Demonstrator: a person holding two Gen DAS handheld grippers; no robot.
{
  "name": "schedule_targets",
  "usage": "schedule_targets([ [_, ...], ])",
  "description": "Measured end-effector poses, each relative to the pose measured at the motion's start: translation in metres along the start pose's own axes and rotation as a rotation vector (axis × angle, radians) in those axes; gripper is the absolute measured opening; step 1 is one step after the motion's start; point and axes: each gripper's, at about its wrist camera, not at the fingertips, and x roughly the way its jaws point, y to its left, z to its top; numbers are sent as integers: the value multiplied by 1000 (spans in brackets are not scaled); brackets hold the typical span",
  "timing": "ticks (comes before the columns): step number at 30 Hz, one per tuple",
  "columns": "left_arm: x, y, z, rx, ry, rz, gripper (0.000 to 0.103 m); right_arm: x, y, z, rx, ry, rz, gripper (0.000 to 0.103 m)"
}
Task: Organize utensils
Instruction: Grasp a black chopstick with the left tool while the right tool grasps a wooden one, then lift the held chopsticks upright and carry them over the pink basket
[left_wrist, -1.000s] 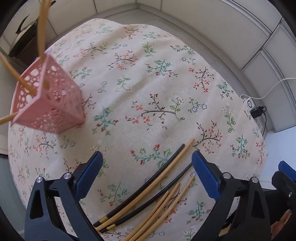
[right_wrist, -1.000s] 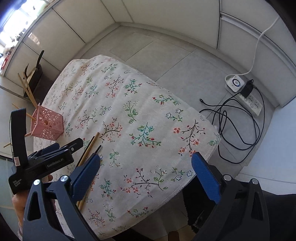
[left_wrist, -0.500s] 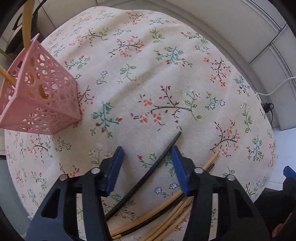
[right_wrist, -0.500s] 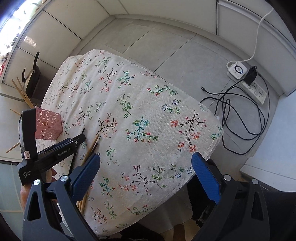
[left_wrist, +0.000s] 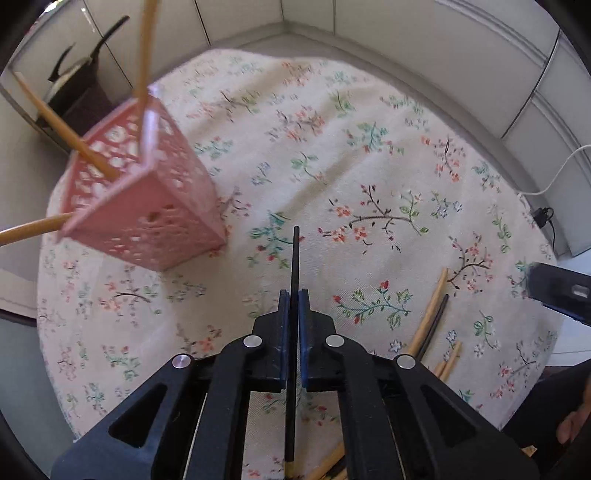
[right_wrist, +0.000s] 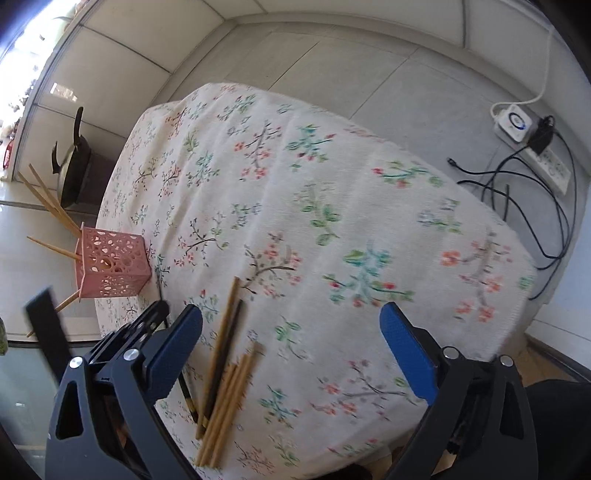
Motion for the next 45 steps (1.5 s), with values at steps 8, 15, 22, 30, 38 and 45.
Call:
schedule_targets([
  [8, -67, 19, -33, -22, -106, 17, 4, 41, 47, 6, -108, 2, -80, 63],
  [15, -83, 27, -42, -66, -133, 42, 4, 53, 76, -15, -206, -16, -185, 62],
  [22, -86, 34, -46, -92, -159, 58, 4, 65, 96, -15, -283, -72, -139, 12],
  [30, -126, 57, -55, -184, -310, 40, 4, 31, 117, -21, -305, -123, 80, 8],
  [38, -167, 62, -58, -238, -440, 29, 4, -41, 133, -41, -409, -203, 221, 6],
  [45, -184, 62, -61, -254, -478, 19, 4, -93, 127, -44, -452, -249, 295, 5],
])
